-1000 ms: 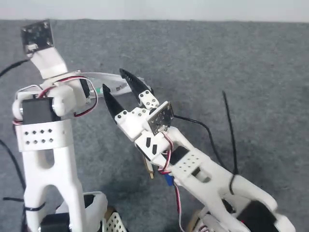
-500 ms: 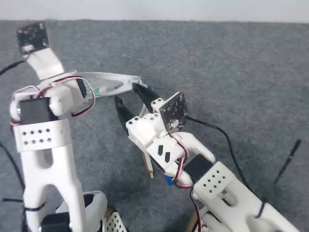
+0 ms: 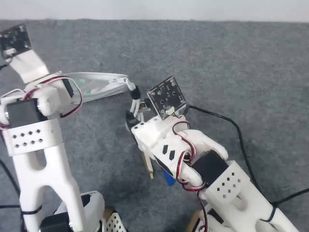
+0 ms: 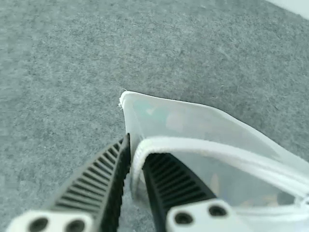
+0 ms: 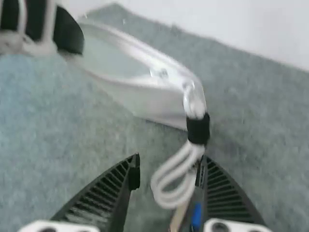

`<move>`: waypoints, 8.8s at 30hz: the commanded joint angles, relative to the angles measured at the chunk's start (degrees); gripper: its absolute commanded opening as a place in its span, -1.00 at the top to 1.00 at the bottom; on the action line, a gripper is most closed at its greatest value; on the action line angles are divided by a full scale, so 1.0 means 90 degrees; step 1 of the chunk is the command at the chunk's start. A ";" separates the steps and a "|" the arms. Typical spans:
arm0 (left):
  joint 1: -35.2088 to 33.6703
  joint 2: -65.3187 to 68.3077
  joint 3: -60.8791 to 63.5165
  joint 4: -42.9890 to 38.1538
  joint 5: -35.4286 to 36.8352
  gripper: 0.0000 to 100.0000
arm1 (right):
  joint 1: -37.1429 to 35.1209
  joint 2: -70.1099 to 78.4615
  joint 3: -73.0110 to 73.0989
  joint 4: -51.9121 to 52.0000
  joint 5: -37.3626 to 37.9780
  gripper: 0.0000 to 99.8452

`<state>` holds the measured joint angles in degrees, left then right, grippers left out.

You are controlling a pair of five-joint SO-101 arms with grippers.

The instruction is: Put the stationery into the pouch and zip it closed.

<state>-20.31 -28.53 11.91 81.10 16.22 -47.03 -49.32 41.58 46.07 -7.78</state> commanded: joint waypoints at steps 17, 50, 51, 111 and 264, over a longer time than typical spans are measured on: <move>-0.0733 -0.0049 -0.0200 -0.0166 -0.0020 0.98 | -0.0005 0.1363 -0.0068 0.0630 -0.0127 0.63; -0.0908 -0.0059 -0.0190 -0.0166 -0.0020 0.98 | 0.0835 0.5475 -0.0694 -0.0972 -0.0088 0.63; -0.0908 -0.0059 -0.0190 -0.0166 -0.0020 0.98 | 0.0835 0.5621 -0.0762 -0.0972 -0.0088 0.63; -0.0137 -0.0059 -0.0200 -0.0166 0.0166 0.98 | 0.0659 -0.0259 -0.0400 0.2125 -0.0244 0.99; 0.1133 -0.0059 -0.0142 -0.0127 0.0000 0.98 | 0.0347 0.0786 0.2403 -0.7565 -0.0488 0.98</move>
<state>-10.29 -28.53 11.91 81.01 16.40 -43.43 -39.65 63.91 -22.24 -11.65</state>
